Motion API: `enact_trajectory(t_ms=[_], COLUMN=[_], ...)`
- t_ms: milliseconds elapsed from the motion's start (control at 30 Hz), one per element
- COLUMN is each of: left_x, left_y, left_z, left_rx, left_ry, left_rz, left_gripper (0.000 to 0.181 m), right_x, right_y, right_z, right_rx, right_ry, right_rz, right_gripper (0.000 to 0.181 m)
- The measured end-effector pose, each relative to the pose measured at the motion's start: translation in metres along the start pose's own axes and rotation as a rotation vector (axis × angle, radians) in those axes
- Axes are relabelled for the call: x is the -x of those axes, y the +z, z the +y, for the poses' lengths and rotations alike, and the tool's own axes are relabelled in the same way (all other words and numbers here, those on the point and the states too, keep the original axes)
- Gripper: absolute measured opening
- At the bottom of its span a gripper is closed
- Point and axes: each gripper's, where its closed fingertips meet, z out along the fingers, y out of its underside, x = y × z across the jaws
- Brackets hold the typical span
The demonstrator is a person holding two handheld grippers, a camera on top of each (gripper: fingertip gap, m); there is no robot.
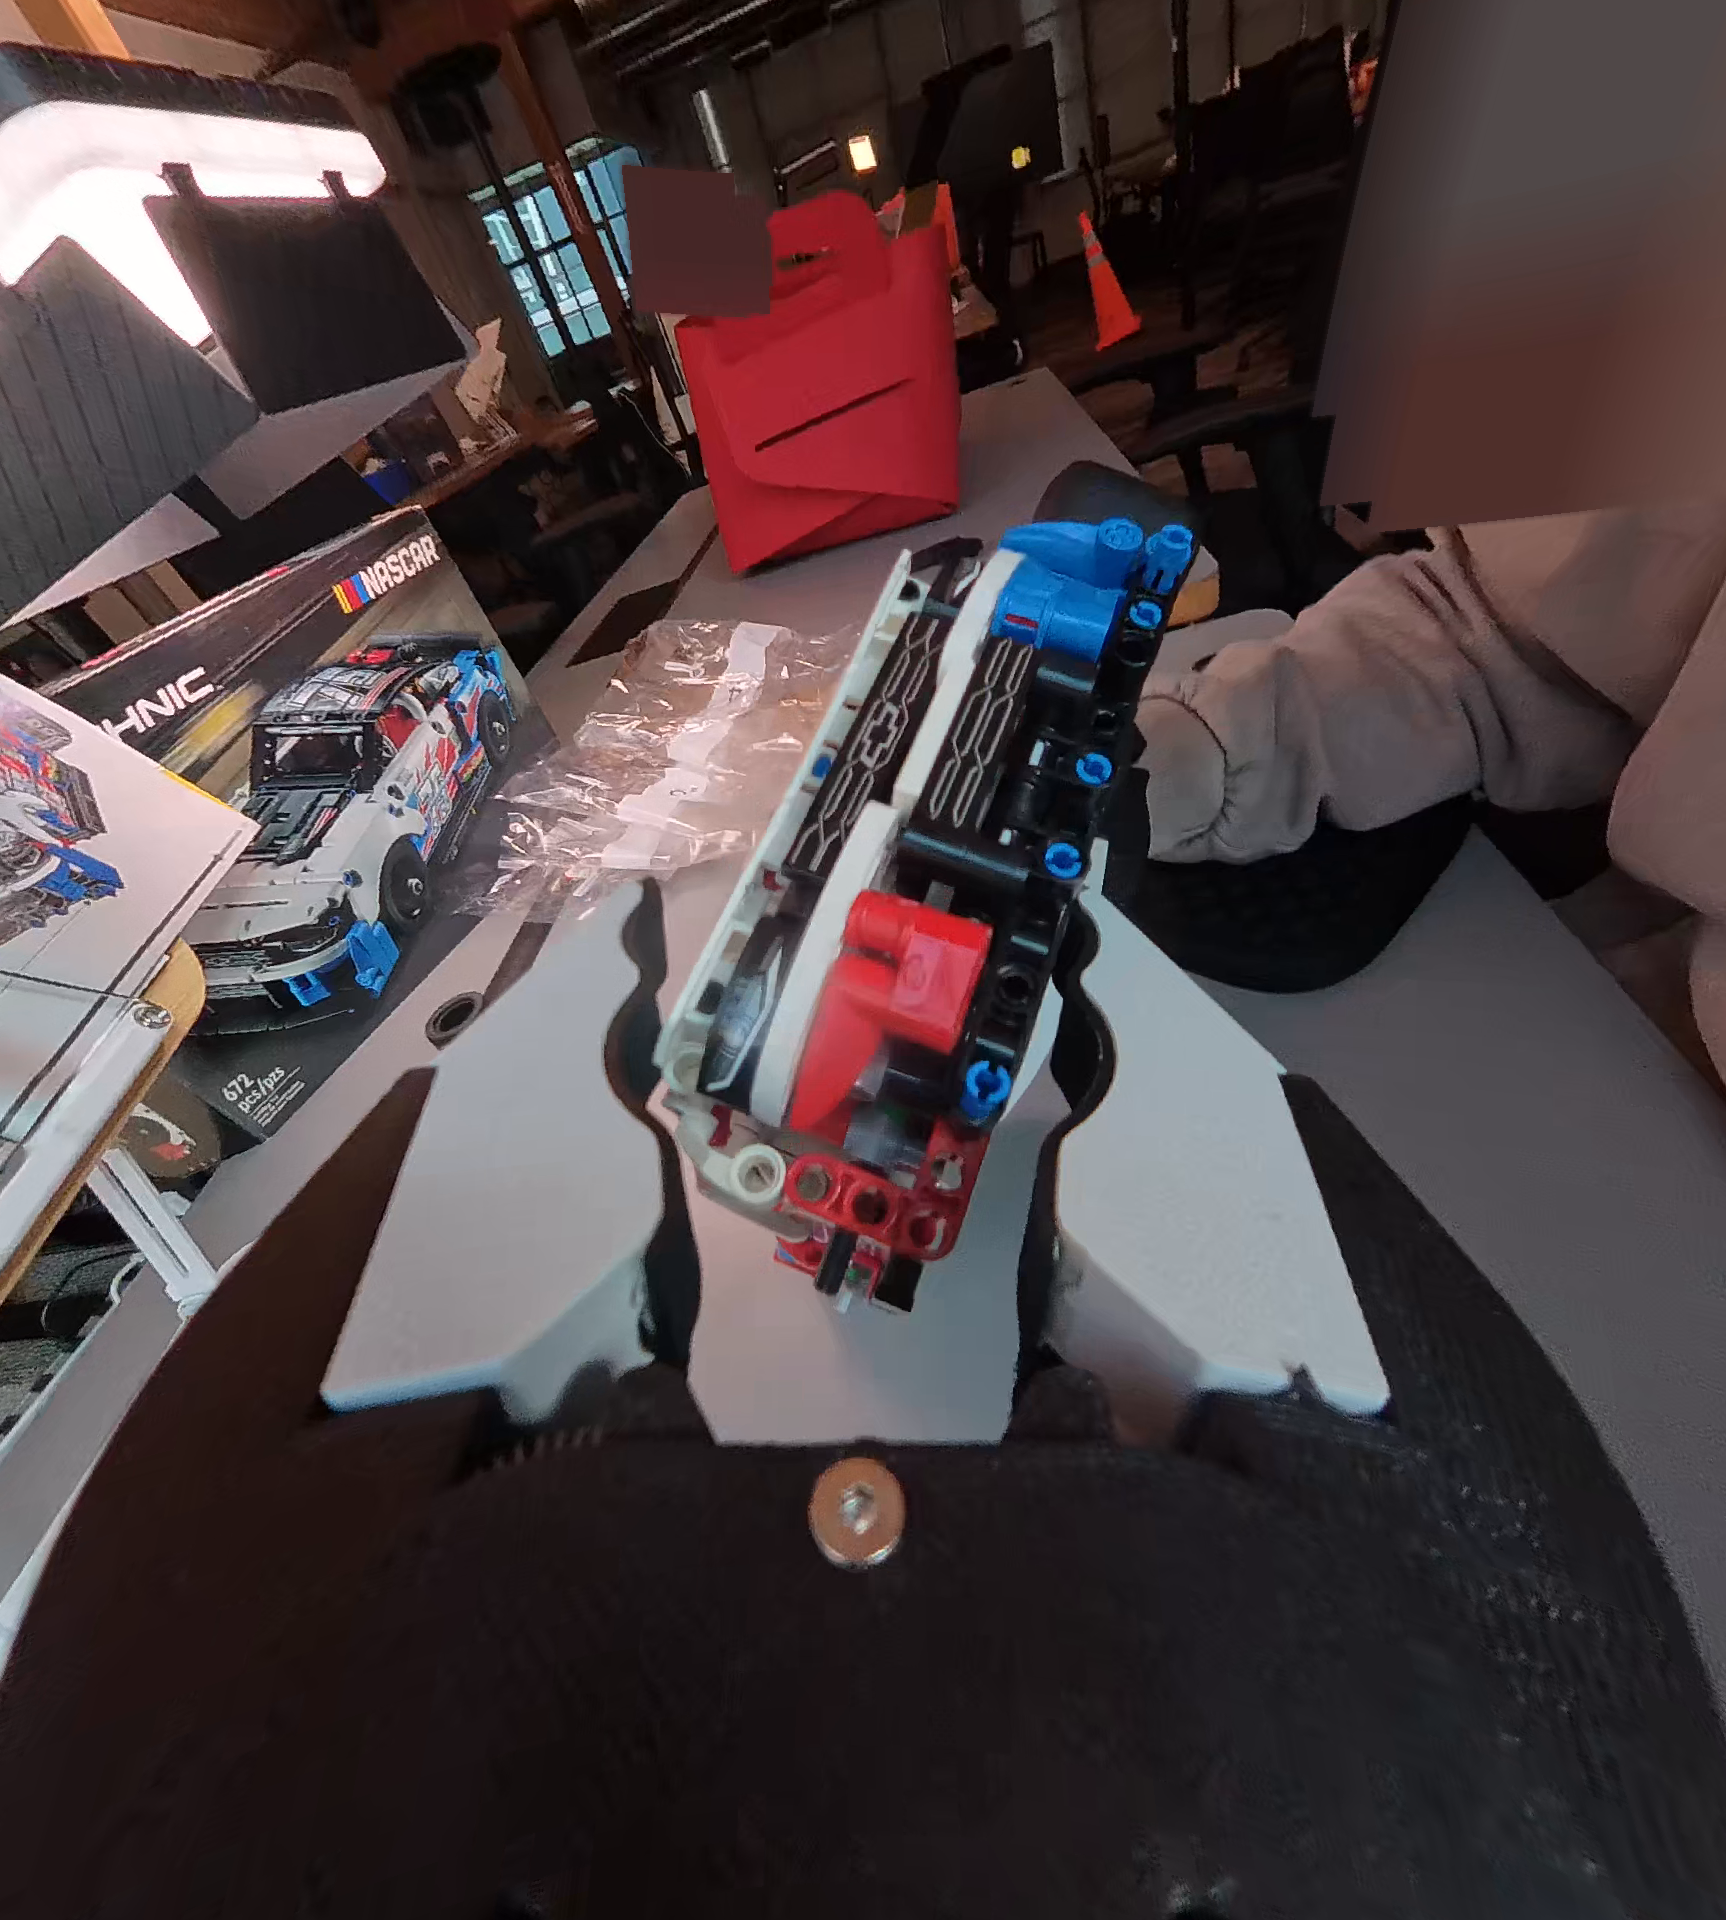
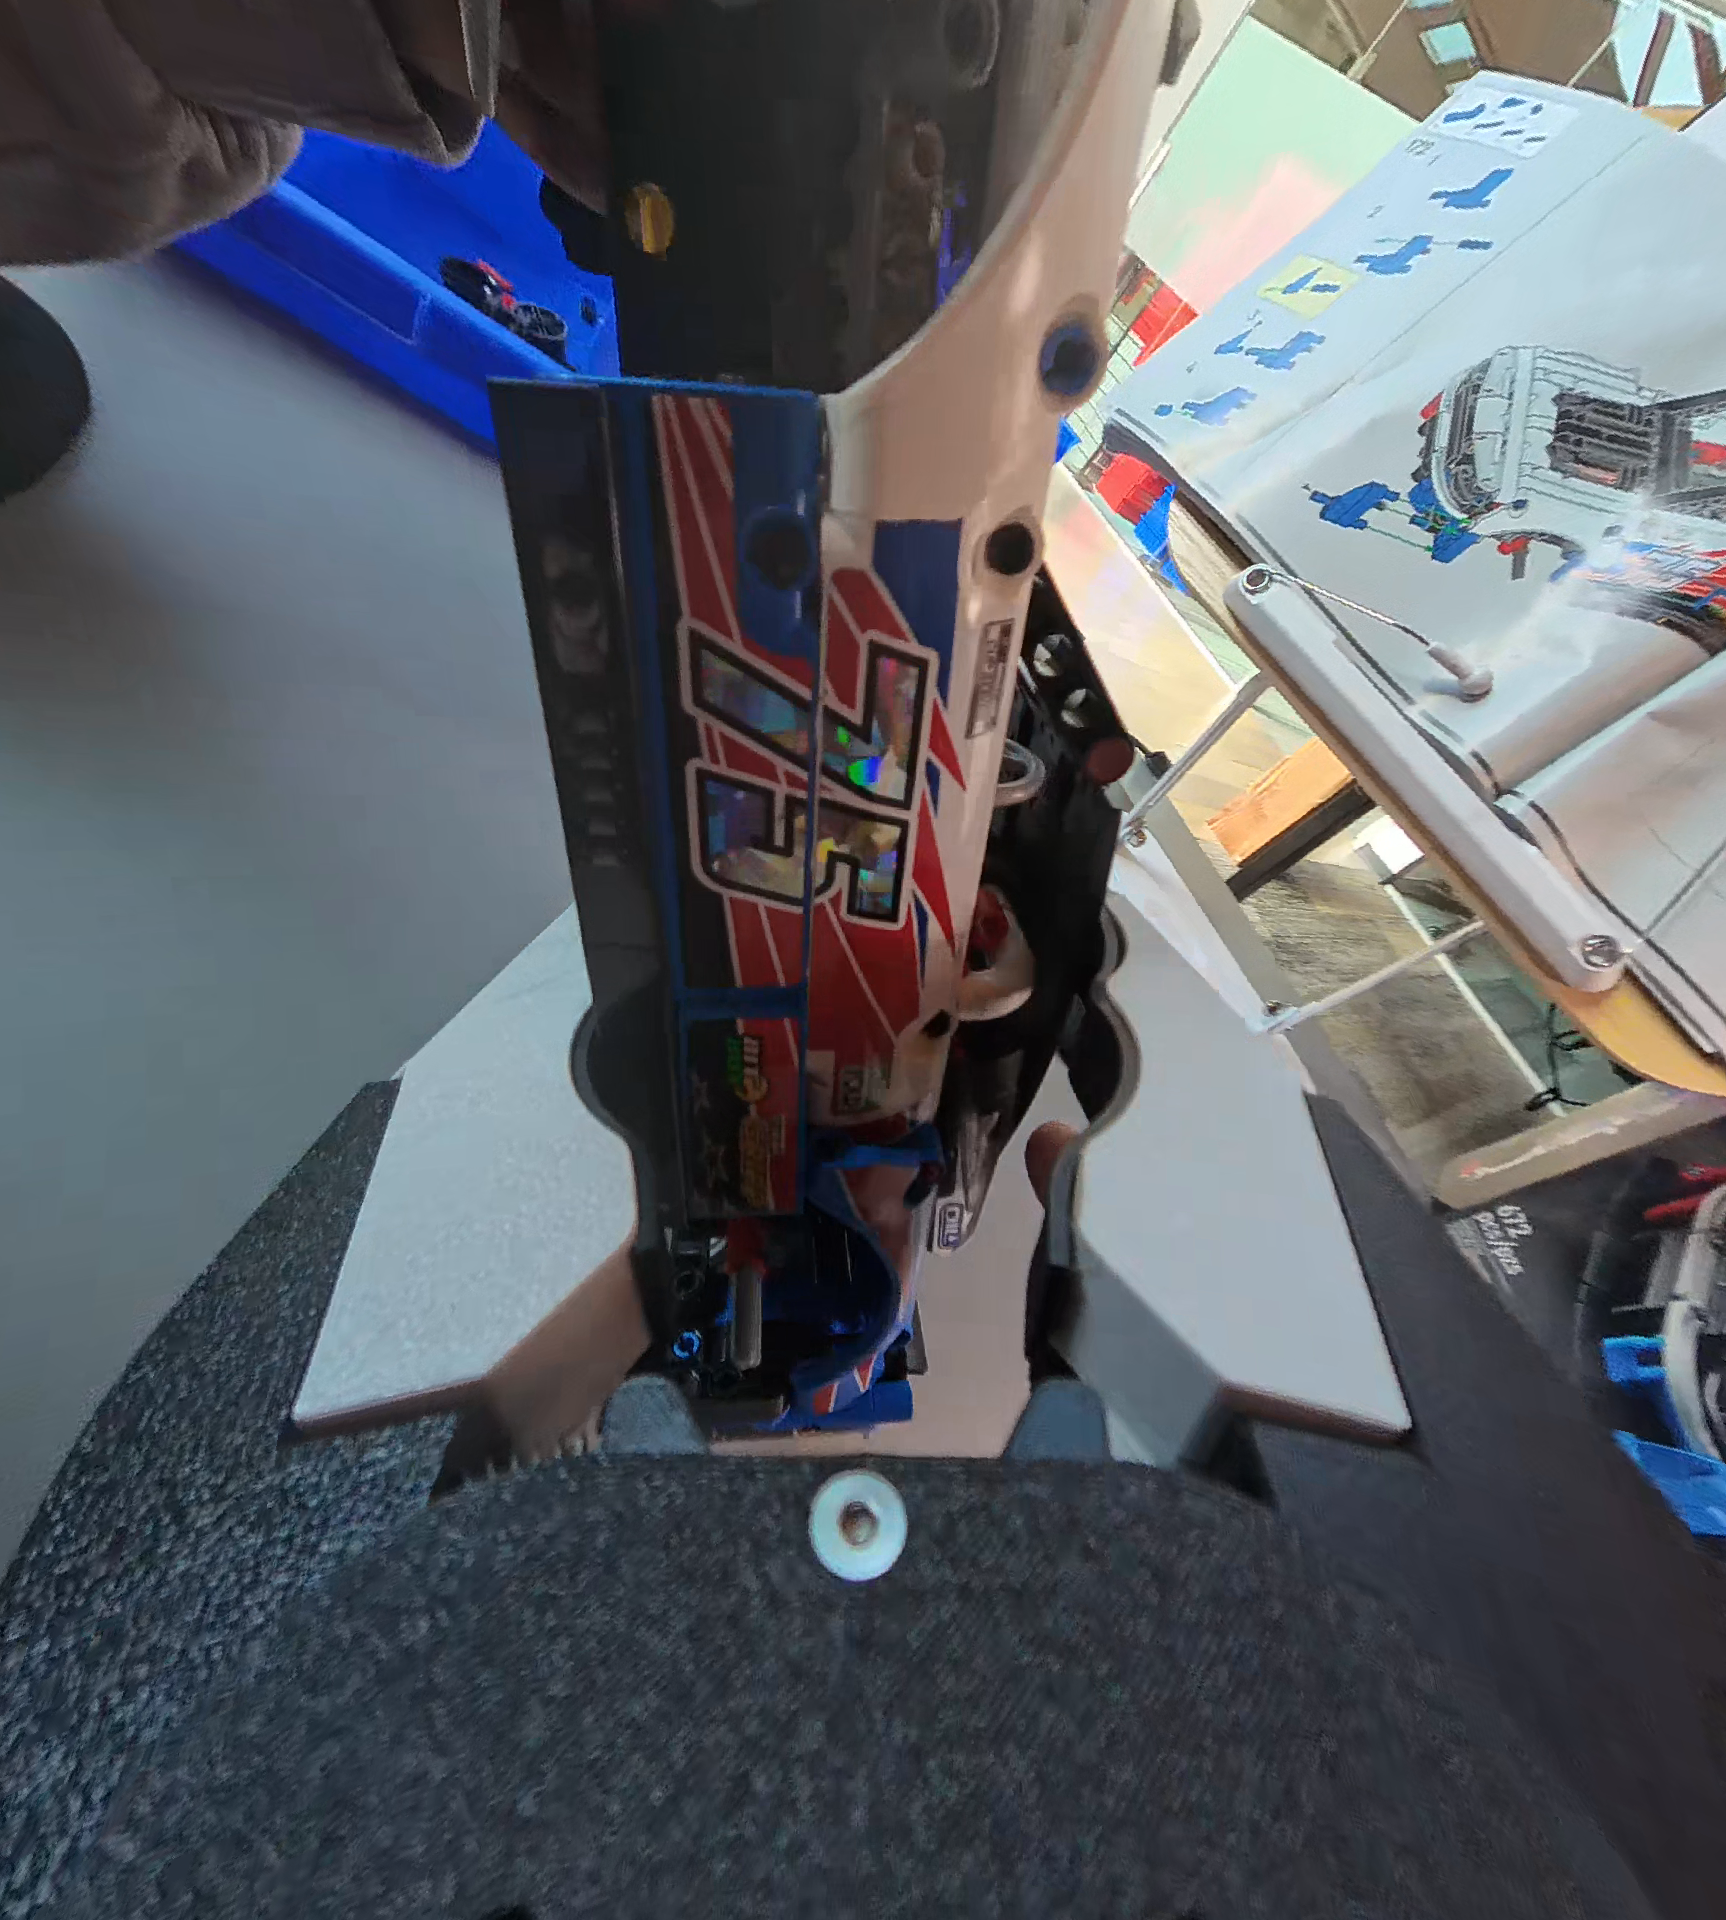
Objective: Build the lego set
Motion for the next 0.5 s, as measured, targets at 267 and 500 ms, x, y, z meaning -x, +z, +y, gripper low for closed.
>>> enact_trajectory(t_ms=[267, 500], left_x=[-0.017, -0.028], left_y=[-0.018, -0.039], left_z=[0.067, 0.134], left_rx=[0.418, 0.591], left_ry=[0.39, 0.413], left_rz=[-0.048, -0.162], left_gripper=[0.062, 0.077], right_x=[0.003, 0.017], right_y=[-0.012, -0.007], right_z=[0.01, 0.033], right_rx=[0.068, 0.238], right_ry=[-0.257, -0.568], right_rz=[0.09, 0.165], right_gripper=[0.084, 0.08])
